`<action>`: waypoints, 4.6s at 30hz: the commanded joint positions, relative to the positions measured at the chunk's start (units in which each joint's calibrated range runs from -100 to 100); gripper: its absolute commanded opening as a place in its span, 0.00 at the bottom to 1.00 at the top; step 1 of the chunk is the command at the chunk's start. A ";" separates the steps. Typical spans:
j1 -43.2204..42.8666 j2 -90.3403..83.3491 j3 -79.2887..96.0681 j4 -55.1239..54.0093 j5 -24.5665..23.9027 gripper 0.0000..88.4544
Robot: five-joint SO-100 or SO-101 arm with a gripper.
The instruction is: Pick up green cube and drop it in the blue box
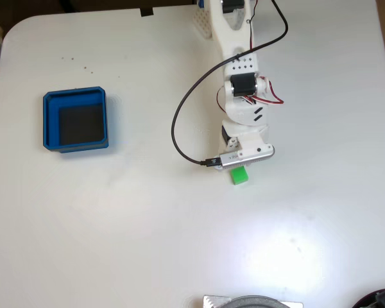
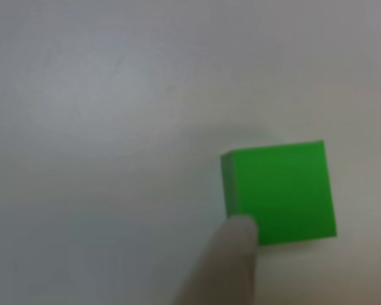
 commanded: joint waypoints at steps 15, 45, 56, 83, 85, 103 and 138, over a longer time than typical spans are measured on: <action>-0.96 2.95 -4.20 -4.05 0.20 0.37; -1.57 7.21 -4.38 -9.10 -0.05 0.36; -1.57 7.29 -4.38 -9.18 -0.10 0.36; -1.49 7.29 -4.02 -9.10 -0.20 0.36; -1.57 7.29 -3.84 -9.02 -0.10 0.36; -1.11 7.21 -3.93 -8.78 -0.29 0.15; 0.88 -1.15 -3.84 -8.45 -0.39 0.02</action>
